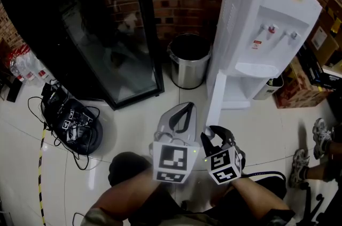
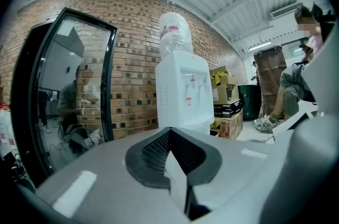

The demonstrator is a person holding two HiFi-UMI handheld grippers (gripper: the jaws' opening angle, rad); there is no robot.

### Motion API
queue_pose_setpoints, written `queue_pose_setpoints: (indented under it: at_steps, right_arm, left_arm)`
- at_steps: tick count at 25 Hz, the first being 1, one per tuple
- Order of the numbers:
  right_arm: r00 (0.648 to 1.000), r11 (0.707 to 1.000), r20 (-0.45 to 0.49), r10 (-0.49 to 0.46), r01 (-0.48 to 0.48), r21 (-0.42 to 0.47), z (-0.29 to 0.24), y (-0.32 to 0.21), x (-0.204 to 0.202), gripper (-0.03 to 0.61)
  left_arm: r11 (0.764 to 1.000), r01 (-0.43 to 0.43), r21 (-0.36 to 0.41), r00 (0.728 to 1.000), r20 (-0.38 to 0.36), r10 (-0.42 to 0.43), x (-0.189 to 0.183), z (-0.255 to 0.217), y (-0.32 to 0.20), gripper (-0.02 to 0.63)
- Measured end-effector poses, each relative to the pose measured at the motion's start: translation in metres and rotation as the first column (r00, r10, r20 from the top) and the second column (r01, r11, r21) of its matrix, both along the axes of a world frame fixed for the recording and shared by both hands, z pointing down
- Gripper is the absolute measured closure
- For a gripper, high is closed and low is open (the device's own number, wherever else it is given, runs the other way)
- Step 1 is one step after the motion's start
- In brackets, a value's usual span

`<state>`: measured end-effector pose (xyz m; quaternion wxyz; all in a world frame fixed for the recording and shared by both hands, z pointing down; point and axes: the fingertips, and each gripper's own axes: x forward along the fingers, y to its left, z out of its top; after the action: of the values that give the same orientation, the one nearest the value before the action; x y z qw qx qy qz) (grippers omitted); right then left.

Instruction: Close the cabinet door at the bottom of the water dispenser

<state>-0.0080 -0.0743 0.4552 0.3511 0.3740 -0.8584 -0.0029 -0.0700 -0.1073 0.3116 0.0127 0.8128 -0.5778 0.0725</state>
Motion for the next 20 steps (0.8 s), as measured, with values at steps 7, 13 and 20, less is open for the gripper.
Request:
queue_pose_setpoints:
  at_steps: [7,13,20]
  right_arm:
    - [0.999,0.999,-0.013,0.048,-0.048,-0.013,0.001,0.004,0.031,0.454]
    - [0.989,0.989,-0.011,0.147,-0.147,-0.026,-0.001,0.003,0.072,0.46]
    - [0.965,0.964,-0.007,0.262,-0.262,-0.045,-0.001,-0.004,0.12,0.469]
  left_arm:
    - [0.999,-0.051,0.001,0.999,-0.02,0.051,0.022,-0.002,-0.006,0.614]
    - [0.995,-0.097,-0.005,0.995,-0.02,0.097,0.047,0.001,-0.01,0.614]
    - [0.988,-0.152,-0.038,0.988,-0.024,0.152,0.081,0.011,-0.017,0.614]
